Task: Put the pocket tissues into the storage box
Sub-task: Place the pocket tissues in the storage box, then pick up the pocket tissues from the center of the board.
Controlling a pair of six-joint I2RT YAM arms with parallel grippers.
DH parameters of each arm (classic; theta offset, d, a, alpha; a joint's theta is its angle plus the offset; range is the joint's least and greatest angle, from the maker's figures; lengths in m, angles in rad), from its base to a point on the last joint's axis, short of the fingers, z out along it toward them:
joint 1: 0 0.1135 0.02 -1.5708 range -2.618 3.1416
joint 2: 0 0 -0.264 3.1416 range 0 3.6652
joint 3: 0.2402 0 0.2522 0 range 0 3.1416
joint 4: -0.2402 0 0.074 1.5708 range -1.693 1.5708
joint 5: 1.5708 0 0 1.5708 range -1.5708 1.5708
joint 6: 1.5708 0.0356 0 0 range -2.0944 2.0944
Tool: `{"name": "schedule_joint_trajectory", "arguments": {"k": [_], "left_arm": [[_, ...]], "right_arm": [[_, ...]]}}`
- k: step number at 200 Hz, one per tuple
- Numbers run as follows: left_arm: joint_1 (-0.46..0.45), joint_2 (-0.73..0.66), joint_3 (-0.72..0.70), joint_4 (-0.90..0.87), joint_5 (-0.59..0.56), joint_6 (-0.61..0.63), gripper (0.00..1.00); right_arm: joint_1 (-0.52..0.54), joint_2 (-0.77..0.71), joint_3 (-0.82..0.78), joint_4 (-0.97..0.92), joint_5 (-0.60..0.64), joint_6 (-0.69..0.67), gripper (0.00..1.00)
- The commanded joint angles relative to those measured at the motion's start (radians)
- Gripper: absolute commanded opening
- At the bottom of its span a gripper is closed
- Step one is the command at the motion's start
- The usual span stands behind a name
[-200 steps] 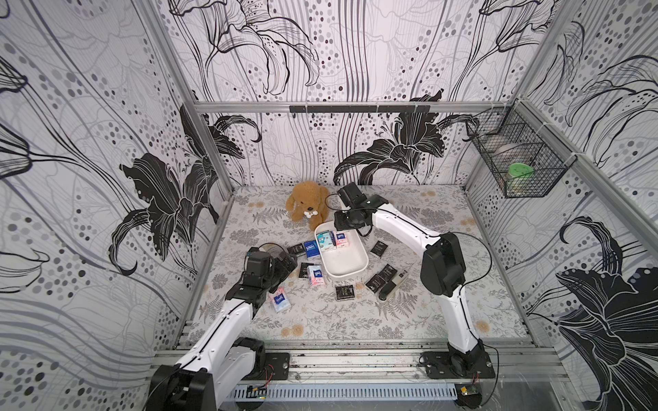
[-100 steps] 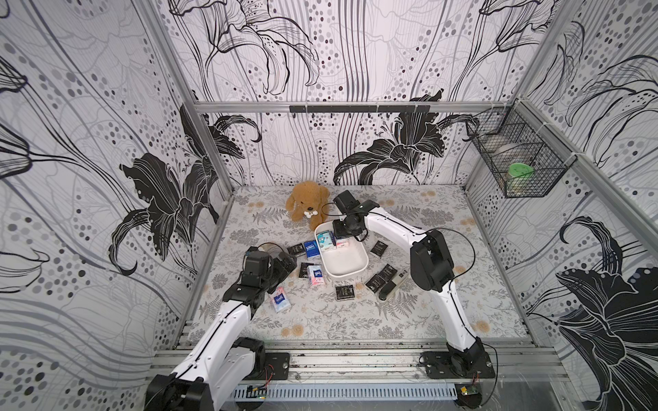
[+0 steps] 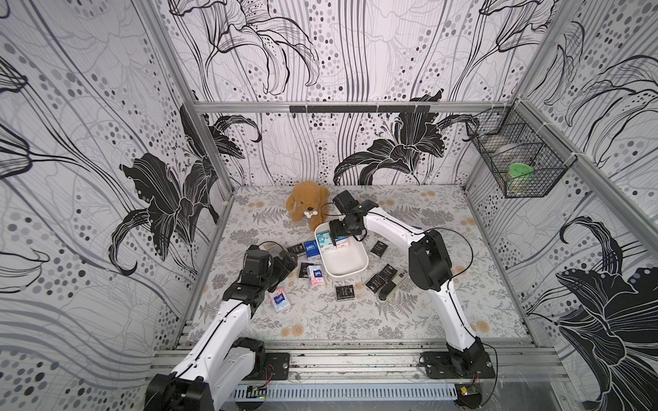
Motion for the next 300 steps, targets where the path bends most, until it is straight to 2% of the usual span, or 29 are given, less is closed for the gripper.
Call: {"name": "schedule_joint_trajectory", "arguments": {"k": [1, 28, 71, 112, 150, 194, 234, 268, 300], "left_arm": [[0.004, 0.026, 0.025, 0.060, 0.043, 0.000, 0.97], [0.002, 0.057, 0.031, 0.089, 0.060, -0.009, 0.97], [-0.018, 0.099, 0.036, 0.109, 0.069, -0.024, 0.97], [-0.072, 0.131, 0.056, 0.115, 0.042, -0.037, 0.97], [-0.106, 0.175, 0.096, 0.123, 0.025, -0.044, 0.97], [-0.132, 0.207, 0.134, 0.120, 0.010, -0.045, 0.97], [-0.136, 0.217, 0.143, 0.111, 0.005, -0.041, 0.97], [-0.139, 0.221, 0.148, 0.112, 0.002, -0.043, 0.97], [-0.138, 0.218, 0.149, 0.107, -0.001, -0.043, 0.97]], "right_arm": [[-0.002, -0.122, -0.037, 0.018, 0.048, 0.005, 0.76], [-0.005, -0.208, -0.110, 0.022, 0.124, 0.004, 0.76], [-0.062, -0.316, -0.210, -0.018, 0.217, 0.009, 0.83], [-0.187, -0.429, -0.391, 0.007, 0.224, 0.015, 0.90], [-0.304, -0.474, -0.529, 0.034, 0.224, 0.031, 0.94], [-0.419, -0.456, -0.610, 0.069, 0.222, 0.006, 0.96], [-0.480, -0.402, -0.593, 0.079, 0.194, -0.032, 0.96], [-0.501, -0.349, -0.555, 0.094, 0.122, -0.056, 0.96], [-0.502, -0.303, -0.516, 0.078, 0.142, -0.079, 0.94]]}}
